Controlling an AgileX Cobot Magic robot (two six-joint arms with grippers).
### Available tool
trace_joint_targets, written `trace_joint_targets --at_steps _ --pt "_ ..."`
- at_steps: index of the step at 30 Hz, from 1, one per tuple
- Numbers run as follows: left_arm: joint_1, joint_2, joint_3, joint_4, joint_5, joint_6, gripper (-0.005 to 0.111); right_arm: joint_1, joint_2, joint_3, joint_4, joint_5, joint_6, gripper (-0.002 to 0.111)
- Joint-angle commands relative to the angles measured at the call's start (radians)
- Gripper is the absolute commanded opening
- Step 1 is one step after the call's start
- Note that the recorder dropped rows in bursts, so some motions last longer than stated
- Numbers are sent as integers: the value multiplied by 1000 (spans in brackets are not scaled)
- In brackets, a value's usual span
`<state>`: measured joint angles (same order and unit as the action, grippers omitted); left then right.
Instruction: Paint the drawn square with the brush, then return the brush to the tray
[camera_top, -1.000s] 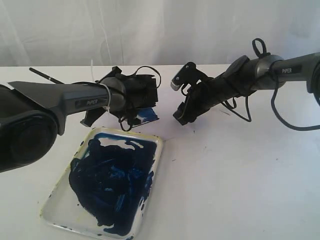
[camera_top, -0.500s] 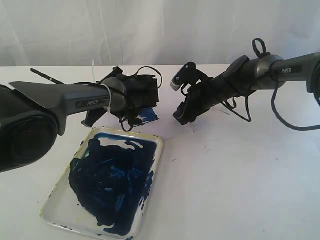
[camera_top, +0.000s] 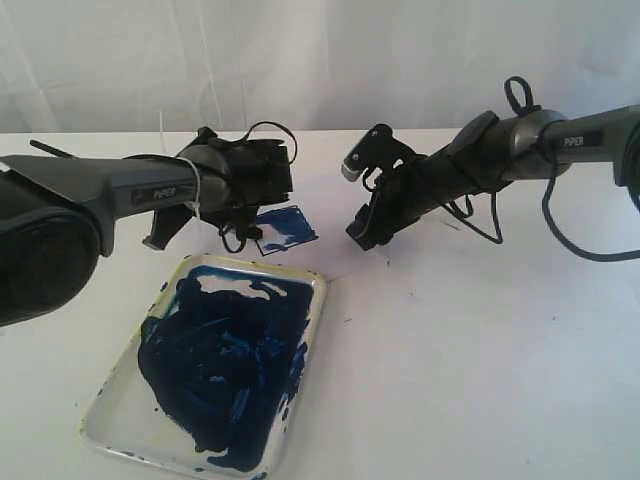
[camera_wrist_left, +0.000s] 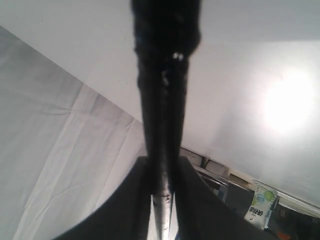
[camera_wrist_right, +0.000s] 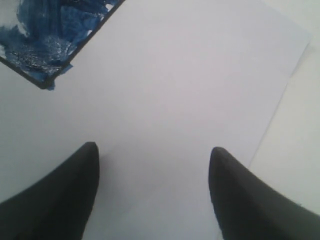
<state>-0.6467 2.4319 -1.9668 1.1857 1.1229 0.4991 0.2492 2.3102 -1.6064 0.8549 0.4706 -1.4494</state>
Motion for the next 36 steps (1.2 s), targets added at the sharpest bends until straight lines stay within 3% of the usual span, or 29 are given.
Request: trace_joint_targets --at_steps 1,5,14,20,29,36 --pt "-49 -13 3 0 -7 -14 0 1 18 12 -38 -6 -8 60" --pt "-63 -13 3 24 -19 -6 0 1 18 12 -38 -6 -8 60" --pt "-27 8 3 160 -39 45 0 1 18 12 -38 -6 -8 60" --pt "-54 51 3 299 -31 6 0 1 18 12 -38 -6 -8 60" --pt "-79 49 3 304 -40 -27 0 1 18 12 -38 -8 -8 60" --pt "-38 51 3 306 -51 -22 0 1 18 12 -38 -8 -8 60"
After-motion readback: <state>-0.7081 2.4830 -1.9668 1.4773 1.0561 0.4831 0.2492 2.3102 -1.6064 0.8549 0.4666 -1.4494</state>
